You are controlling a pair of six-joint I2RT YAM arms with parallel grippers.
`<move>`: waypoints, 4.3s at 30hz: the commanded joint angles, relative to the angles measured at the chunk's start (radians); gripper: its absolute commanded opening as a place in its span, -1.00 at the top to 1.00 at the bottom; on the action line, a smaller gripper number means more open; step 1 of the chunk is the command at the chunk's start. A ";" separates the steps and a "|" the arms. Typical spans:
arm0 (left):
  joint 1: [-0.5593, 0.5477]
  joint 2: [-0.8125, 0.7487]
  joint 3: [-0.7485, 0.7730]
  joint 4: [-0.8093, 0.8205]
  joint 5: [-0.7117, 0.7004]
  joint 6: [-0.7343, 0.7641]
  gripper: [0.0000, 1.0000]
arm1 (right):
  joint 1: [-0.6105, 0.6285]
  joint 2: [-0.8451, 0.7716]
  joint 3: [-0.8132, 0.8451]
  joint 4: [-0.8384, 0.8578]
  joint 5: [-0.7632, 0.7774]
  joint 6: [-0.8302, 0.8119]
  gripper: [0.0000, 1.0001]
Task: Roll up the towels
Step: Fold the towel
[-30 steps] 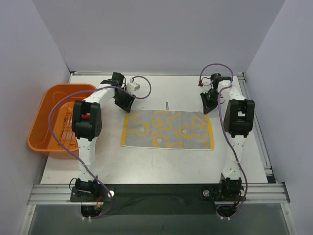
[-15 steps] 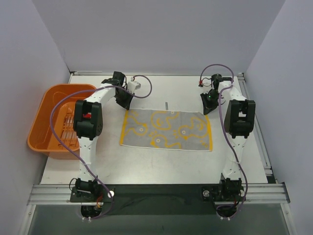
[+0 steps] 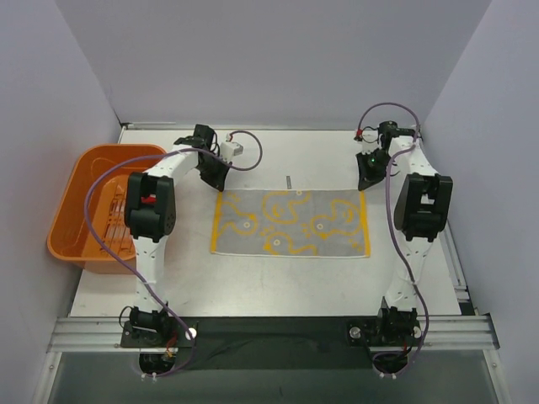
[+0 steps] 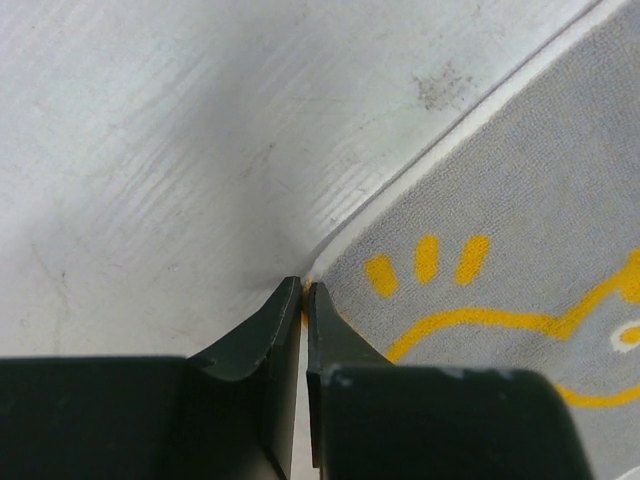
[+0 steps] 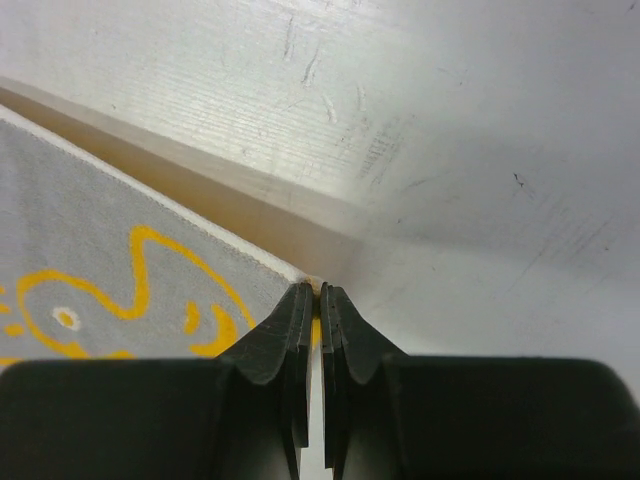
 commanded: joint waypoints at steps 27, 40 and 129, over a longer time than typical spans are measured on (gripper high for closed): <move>0.047 -0.575 -0.551 -0.168 0.288 0.271 1.00 | -0.076 -0.394 -0.367 -0.207 -0.082 -0.264 1.00; -0.004 -0.376 -0.565 -0.082 0.160 0.105 1.00 | -0.056 -0.238 -0.459 -0.144 -0.004 -0.187 1.00; -0.068 -0.543 -0.677 -0.040 0.116 0.128 0.19 | -0.046 -0.408 -0.609 -0.187 -0.045 -0.279 0.48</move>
